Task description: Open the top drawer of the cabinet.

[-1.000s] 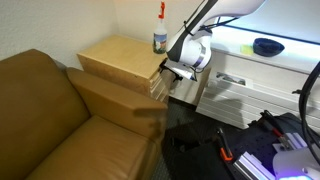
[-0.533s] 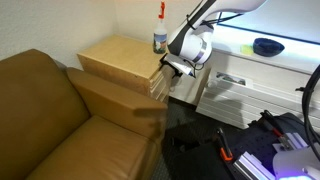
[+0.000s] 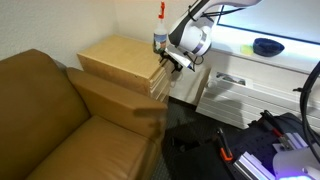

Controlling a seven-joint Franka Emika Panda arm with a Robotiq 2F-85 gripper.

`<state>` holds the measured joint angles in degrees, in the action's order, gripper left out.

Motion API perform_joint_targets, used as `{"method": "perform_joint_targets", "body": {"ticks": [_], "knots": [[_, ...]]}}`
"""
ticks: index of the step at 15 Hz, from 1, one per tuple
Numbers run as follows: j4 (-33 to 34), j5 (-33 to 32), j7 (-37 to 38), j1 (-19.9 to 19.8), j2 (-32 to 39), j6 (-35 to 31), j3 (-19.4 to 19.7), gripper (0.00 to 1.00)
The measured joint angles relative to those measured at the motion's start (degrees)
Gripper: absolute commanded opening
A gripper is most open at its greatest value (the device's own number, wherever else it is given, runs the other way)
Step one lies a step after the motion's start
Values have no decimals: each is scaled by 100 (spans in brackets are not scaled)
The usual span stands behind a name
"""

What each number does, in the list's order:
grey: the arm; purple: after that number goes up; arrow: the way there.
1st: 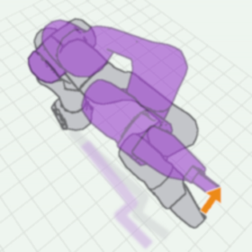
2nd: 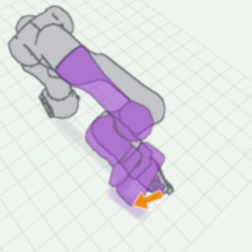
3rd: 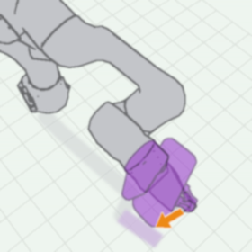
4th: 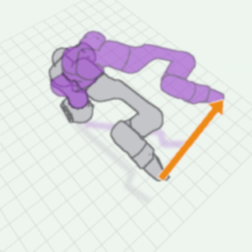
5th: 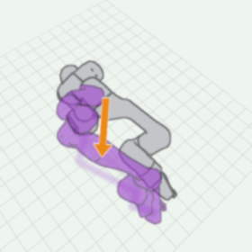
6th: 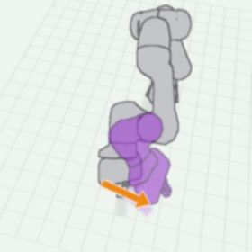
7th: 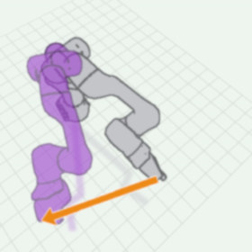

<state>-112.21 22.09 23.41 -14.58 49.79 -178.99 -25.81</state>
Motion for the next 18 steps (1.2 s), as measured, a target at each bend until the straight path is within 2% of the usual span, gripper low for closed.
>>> {"method": "perform_joint_targets", "body": {"ticks": [2,6,9,11,14,15,18], "knots": [[38,69,13,149,27,15,206,100],[285,163,164,736,346,40,1015,100],[462,184,180,847,551,36,1124,100],[461,184,39,707,560,42,914,100],[387,175,-544,143,619,32,122,100],[344,175,-662,41,626,32,-18,100],[304,172,-730,-8,627,32,-80,100]]}}
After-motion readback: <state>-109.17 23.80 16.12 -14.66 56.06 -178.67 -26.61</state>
